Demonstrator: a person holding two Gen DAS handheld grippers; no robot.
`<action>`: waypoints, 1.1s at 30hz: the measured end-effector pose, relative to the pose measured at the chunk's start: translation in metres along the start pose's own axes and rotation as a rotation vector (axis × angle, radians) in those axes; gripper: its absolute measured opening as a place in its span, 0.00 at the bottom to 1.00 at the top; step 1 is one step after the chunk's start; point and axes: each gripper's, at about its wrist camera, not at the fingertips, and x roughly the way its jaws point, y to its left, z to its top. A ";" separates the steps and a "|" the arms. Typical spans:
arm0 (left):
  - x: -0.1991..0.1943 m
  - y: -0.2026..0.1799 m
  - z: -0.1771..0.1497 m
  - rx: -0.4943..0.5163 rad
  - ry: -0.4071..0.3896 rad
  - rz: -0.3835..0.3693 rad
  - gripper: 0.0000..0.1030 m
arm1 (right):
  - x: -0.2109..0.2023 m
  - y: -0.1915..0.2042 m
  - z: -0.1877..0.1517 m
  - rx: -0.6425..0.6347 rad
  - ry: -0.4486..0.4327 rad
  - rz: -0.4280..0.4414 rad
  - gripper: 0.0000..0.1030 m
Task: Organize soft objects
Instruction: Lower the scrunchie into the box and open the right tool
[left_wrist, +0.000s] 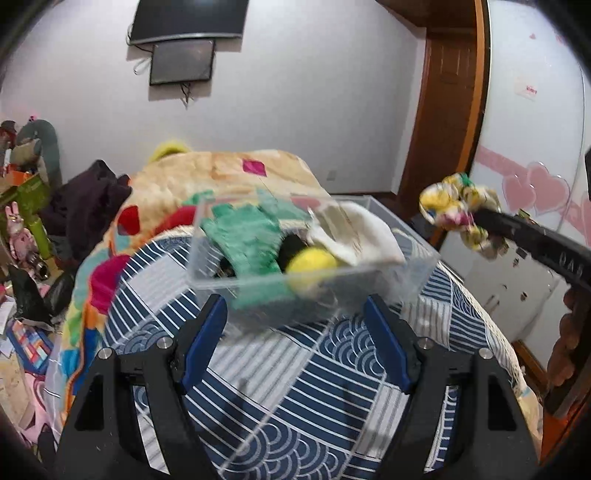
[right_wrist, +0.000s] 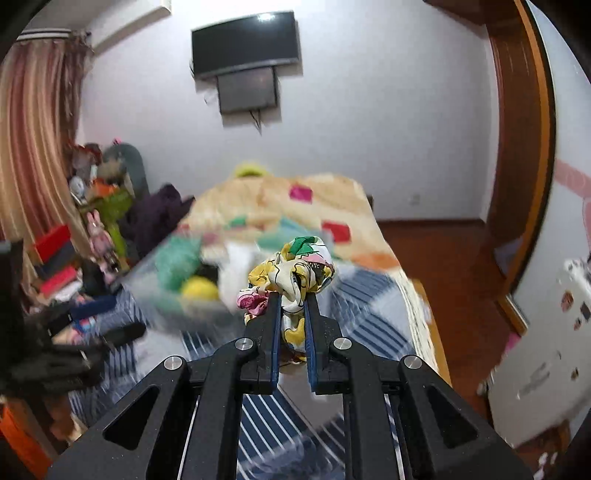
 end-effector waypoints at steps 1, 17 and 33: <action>-0.001 0.001 0.002 -0.002 -0.008 0.005 0.74 | 0.002 0.004 0.005 -0.003 -0.012 0.009 0.10; -0.003 0.023 0.012 -0.029 -0.051 0.021 0.74 | 0.093 0.060 0.019 -0.065 0.125 0.090 0.11; -0.031 0.011 0.024 -0.005 -0.119 0.009 0.74 | 0.048 0.047 0.020 -0.072 0.087 0.061 0.47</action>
